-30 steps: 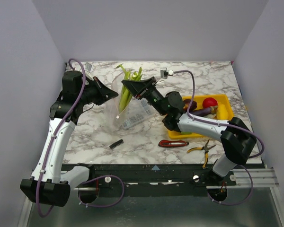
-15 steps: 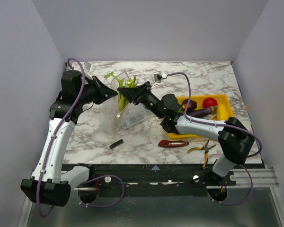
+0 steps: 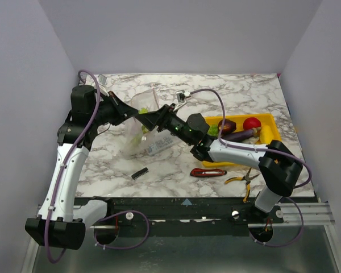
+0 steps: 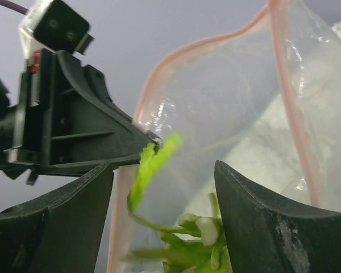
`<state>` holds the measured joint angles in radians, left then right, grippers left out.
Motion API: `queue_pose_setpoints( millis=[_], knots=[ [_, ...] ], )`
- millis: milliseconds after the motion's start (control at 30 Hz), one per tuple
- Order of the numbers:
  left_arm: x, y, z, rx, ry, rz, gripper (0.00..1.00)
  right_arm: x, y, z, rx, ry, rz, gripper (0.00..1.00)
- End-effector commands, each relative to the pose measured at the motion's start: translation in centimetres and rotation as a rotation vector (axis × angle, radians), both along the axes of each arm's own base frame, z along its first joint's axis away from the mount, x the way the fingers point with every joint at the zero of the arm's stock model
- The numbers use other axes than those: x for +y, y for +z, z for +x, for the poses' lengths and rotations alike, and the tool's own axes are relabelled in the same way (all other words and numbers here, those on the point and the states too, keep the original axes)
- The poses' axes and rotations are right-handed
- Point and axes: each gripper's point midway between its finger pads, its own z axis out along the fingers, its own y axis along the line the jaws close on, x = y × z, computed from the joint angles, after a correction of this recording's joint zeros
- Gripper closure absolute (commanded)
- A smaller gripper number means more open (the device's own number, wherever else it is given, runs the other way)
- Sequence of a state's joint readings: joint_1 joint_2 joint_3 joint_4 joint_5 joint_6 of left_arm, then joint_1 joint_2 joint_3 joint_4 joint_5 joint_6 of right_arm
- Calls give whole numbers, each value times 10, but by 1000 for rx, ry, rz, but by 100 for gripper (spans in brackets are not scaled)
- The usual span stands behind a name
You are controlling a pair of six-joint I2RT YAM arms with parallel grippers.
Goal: Place the food in the zip-top bag and seal the zipper
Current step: Place the fake vegetable in the zipper food storage bag.
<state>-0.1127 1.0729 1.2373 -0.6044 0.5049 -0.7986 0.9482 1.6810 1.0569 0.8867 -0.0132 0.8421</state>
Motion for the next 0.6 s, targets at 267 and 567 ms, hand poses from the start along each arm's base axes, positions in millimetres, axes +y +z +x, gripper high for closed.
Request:
queue_pose_setpoints(
  millis=[267, 567],
  knots=[
    [7, 13, -11, -67, 6, 7, 100, 14, -22, 30, 47, -94, -394, 23],
    [9, 12, -19, -57, 16, 4, 100, 13, -1, 44, -50, -126, -587, 23]
  ],
)
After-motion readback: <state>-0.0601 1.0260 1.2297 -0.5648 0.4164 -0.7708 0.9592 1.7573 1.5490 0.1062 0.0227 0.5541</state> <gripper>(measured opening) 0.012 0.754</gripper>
